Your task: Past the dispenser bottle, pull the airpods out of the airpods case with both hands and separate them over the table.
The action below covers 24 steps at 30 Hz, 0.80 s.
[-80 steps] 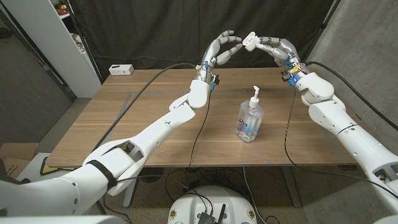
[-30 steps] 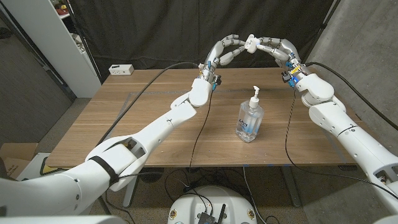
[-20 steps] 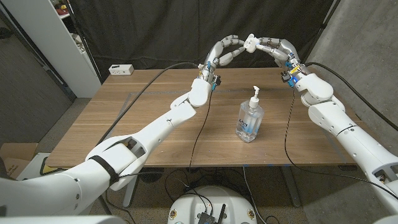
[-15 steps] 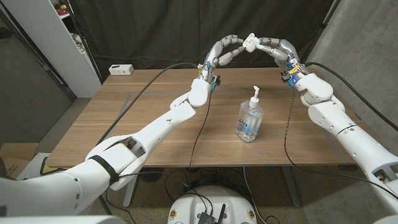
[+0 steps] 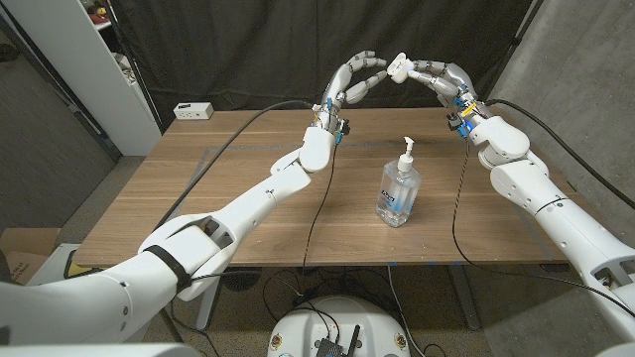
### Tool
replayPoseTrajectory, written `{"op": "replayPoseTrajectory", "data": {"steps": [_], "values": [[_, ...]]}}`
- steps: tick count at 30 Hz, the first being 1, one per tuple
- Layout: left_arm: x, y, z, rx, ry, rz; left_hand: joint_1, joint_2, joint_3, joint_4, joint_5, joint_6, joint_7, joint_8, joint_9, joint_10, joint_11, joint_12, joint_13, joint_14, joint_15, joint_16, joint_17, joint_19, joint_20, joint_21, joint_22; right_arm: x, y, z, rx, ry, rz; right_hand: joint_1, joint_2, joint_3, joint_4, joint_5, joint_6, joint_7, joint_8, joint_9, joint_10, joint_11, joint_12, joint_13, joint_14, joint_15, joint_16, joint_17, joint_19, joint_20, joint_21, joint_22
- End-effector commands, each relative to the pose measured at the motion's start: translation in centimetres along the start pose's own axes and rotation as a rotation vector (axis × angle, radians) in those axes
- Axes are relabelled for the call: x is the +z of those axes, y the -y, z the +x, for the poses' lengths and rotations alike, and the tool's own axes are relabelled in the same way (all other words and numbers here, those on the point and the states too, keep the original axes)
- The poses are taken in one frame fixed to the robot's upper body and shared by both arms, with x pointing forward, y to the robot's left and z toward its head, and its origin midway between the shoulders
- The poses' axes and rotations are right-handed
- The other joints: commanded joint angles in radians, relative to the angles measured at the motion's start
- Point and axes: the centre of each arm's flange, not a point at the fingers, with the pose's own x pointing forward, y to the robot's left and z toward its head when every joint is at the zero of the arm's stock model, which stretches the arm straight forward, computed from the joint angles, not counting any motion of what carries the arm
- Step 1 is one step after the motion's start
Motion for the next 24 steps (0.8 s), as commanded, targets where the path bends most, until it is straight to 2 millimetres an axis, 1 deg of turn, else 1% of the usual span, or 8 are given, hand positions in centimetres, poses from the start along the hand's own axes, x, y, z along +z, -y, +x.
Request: {"op": "replayPoseTrajectory", "data": {"steps": [1,3,5,13,19,24], "values": [[-0.14,0.21,0.24,-0.016,-0.008,0.03,0.015,-0.003,-0.002,-0.009,0.005,0.014,-0.001,0.002,-0.003,-0.035,0.012,-0.012,-0.004,-0.041,-0.014,-0.01,-0.006,-0.02,0.005,-0.012,-0.002,-0.04,-0.24,0.43,0.009,-0.002,0.001,0.003,0.007,0.009,0.0,0.005,0.033,-0.025,0.007,0.196,0.009,-0.004,0.006,0.004,0.008,-0.144,-0.003,0.005,0.006,0.007,-0.003,0.001],[-0.14,0.24,0.26,-0.016,-0.012,0.035,0.015,-0.003,-0.004,-0.01,0.005,0.008,-0.001,-0.002,-0.005,-0.055,0.019,-0.019,-0.007,-0.053,-0.009,-0.012,-0.008,-0.025,0.006,-0.017,-0.002,-0.03,-0.26,0.41,0.01,-0.002,0.001,0.002,0.007,0.009,0.0,0.004,0.033,-0.025,0.007,0.196,0.007,-0.001,0.006,0.004,0.009,-0.146,-0.003,0.005,0.006,0.007,-0.003,0.001],[-0.16,0.29,0.29,-0.026,-0.015,0.033,0.015,-0.002,-0.005,-0.01,0.006,0.006,-0.003,-0.004,-0.006,-0.058,0.021,-0.019,-0.009,-0.058,-0.007,-0.012,-0.01,-0.026,0.006,-0.019,-0.003,-0.02,-0.28,0.37,0.012,-0.002,0.002,0.004,0.007,0.01,-0.002,0.005,0.034,-0.024,0.007,0.195,0.009,-0.003,0.006,0.003,0.01,-0.145,-0.004,0.004,0.006,0.007,-0.003,0.001],[-0.14,0.66,0.26,-0.036,-0.027,0.033,0.012,0.001,-0.01,-0.009,0.007,0.012,0.0,-0.004,-0.012,-0.063,0.023,-0.017,-0.015,-0.067,-0.003,-0.008,-0.015,-0.031,0.008,-0.026,-0.004,0.15,-0.39,0.1,0.018,0.007,0.005,0.0,0.006,0.009,0.0,0.004,0.033,-0.026,0.006,0.196,0.009,-0.002,0.006,0.004,0.01,-0.145,-0.005,0.005,0.007,0.007,-0.003,0.001],[-0.02,0.99,0.3,-0.051,-0.025,0.026,0.009,0.005,-0.013,-0.006,0.008,0.025,-0.002,-0.001,-0.016,-0.062,0.022,-0.015,-0.02,-0.063,-0.006,-0.003,-0.017,-0.032,0.008,-0.03,-0.004,0.26,-0.49,-0.12,0.021,0.011,0.008,0.001,0.006,0.01,-0.001,0.004,0.033,-0.024,0.005,0.196,0.008,-0.004,0.006,0.004,0.01,-0.146,-0.006,0.006,0.006,0.007,-0.004,0.001],[0.07,1.2,0.3,-0.06,-0.028,0.022,0.006,0.008,-0.017,-0.004,0.01,0.047,0.007,0.005,-0.02,-0.05,0.016,-0.008,-0.025,-0.055,-0.011,0.003,-0.02,-0.031,0.01,-0.033,-0.004,0.29,-0.56,-0.3,0.022,0.013,0.005,0.001,0.005,0.01,-0.001,0.004,0.034,-0.024,0.004,0.195,0.008,-0.003,0.005,0.004,0.011,-0.146,-0.007,0.007,0.006,0.007,-0.004,0.001]]}}
